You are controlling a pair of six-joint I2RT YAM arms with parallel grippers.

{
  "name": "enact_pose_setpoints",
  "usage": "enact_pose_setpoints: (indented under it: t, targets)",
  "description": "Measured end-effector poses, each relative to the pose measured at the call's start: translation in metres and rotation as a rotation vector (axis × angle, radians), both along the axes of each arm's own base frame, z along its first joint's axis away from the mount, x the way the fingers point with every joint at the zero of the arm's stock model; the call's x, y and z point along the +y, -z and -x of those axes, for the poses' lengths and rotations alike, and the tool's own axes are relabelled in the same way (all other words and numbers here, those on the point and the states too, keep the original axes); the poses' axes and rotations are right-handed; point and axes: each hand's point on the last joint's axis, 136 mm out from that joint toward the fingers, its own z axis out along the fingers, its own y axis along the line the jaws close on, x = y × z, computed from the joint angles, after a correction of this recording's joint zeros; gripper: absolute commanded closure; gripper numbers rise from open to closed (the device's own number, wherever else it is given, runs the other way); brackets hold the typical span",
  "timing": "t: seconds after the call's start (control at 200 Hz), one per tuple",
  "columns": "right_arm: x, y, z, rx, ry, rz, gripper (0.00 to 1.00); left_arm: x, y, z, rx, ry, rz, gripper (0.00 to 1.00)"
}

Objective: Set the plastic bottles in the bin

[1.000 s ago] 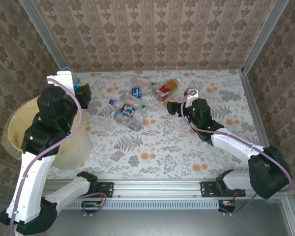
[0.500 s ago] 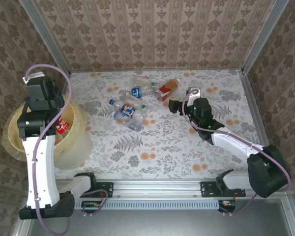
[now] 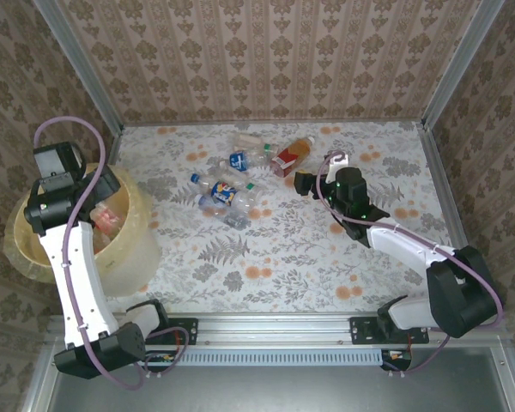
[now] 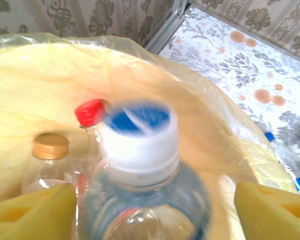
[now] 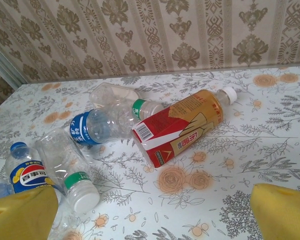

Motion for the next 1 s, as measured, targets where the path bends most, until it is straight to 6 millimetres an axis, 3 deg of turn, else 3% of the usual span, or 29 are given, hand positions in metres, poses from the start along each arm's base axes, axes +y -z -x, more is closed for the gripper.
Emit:
enact_pose_setpoints:
  t: [0.36,0.73,1.0]
  targets:
    - [-0.001,0.003,0.001,0.019,0.006,-0.011,0.0,-0.013,-0.001,-0.003,-0.021,0.054,0.057,0.08]
    - [-0.004,0.003,0.0,0.026,0.025,-0.039,0.0,-0.041,-0.021,-0.01,-0.143,0.182,0.122,0.06]
    - [-0.008,0.004,-0.001,0.038,0.041,-0.06,0.0,-0.077,-0.027,-0.023,-0.18,0.308,0.133,0.0]
